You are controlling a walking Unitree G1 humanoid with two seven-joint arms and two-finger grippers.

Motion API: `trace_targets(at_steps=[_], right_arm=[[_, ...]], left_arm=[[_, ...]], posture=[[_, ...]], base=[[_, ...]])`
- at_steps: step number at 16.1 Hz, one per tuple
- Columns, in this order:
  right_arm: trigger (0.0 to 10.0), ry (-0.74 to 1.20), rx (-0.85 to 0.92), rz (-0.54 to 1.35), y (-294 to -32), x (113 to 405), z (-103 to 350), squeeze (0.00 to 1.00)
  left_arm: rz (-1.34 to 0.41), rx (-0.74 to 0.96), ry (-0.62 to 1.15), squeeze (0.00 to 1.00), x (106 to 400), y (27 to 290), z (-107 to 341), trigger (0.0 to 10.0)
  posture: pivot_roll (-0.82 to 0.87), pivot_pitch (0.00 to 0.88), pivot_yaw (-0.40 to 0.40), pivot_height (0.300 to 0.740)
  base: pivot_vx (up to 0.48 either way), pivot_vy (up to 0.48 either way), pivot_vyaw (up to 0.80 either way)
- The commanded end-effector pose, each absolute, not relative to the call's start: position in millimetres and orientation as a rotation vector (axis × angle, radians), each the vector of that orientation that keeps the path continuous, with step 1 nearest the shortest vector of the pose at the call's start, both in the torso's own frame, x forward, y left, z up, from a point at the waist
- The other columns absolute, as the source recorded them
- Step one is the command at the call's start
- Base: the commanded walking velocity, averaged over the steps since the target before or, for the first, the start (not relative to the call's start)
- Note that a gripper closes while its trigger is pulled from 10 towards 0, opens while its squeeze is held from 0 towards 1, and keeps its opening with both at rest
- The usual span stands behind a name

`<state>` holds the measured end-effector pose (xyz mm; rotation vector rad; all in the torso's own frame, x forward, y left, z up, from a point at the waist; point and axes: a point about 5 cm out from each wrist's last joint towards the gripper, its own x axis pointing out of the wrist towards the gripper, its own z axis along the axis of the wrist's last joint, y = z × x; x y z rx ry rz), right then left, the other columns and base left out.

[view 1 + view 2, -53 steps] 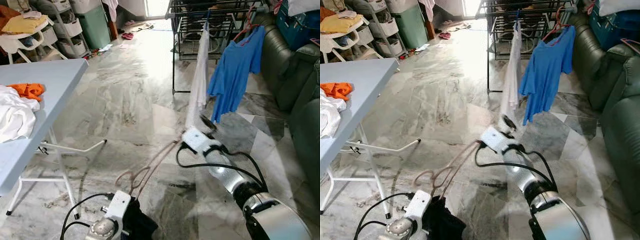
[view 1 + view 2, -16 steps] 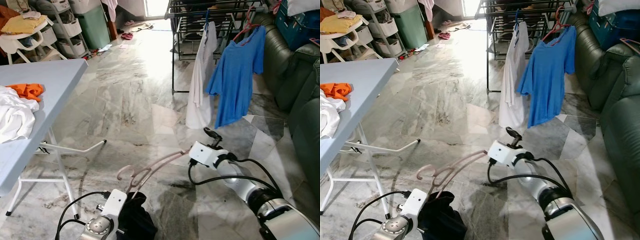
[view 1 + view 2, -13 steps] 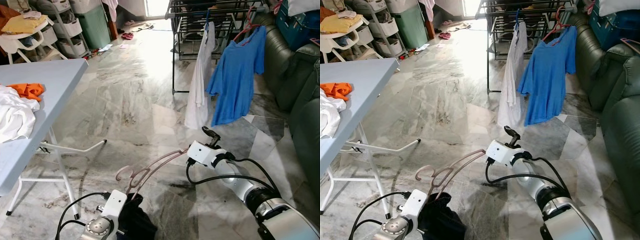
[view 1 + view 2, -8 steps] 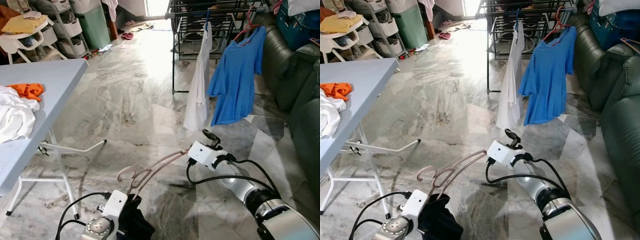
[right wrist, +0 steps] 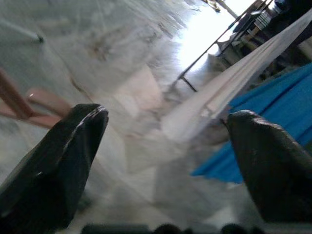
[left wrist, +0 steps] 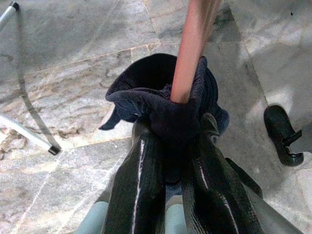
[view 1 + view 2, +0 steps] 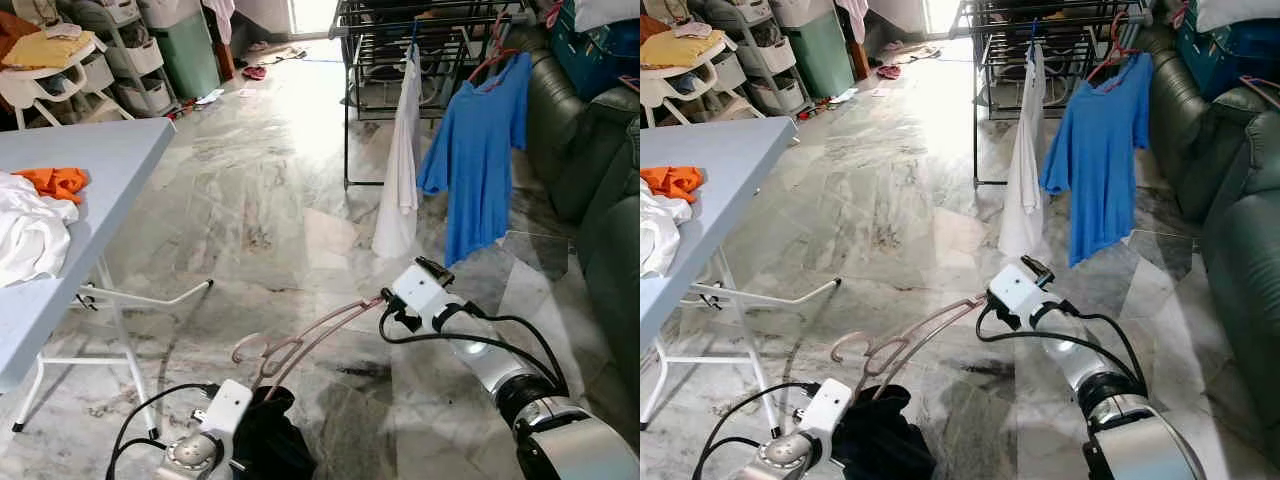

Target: Hang hanger

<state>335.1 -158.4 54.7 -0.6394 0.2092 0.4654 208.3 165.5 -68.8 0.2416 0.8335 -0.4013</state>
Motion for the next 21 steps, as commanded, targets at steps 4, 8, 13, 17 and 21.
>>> trace_targets(at_steps=[4,8,13,17,21], right_arm=[[10.0,0.419,-0.370,0.586,-149,314,24,1.00],[10.0,0.517,-0.240,0.490,-153,300,5,1.00],[10.0,0.632,-0.187,0.481,-146,279,-18,1.00],[10.0,0.677,-0.176,0.468,-147,271,-25,1.00],[10.0,0.696,-0.149,0.450,-150,268,-28,1.00]], left_arm=[[-0.500,0.180,0.664,0.00,234,160,-47,10.0],[-0.527,0.171,0.679,0.00,228,157,-50,10.0],[-0.605,0.161,0.728,0.00,217,152,-57,10.0],[-0.629,0.177,0.748,0.00,214,154,-59,10.0],[-0.615,0.199,0.751,0.00,213,158,-59,10.0]], posture=[[-0.17,0.000,0.132,0.740],[-0.17,0.000,0.131,0.740],[-0.17,0.000,0.140,0.740],[-0.18,0.000,0.142,0.740],[-0.18,0.000,0.143,0.740]], base=[[0.000,0.000,0.00],[0.000,0.000,0.00],[0.000,0.000,0.00],[0.000,0.000,0.00],[0.000,0.000,0.00]])
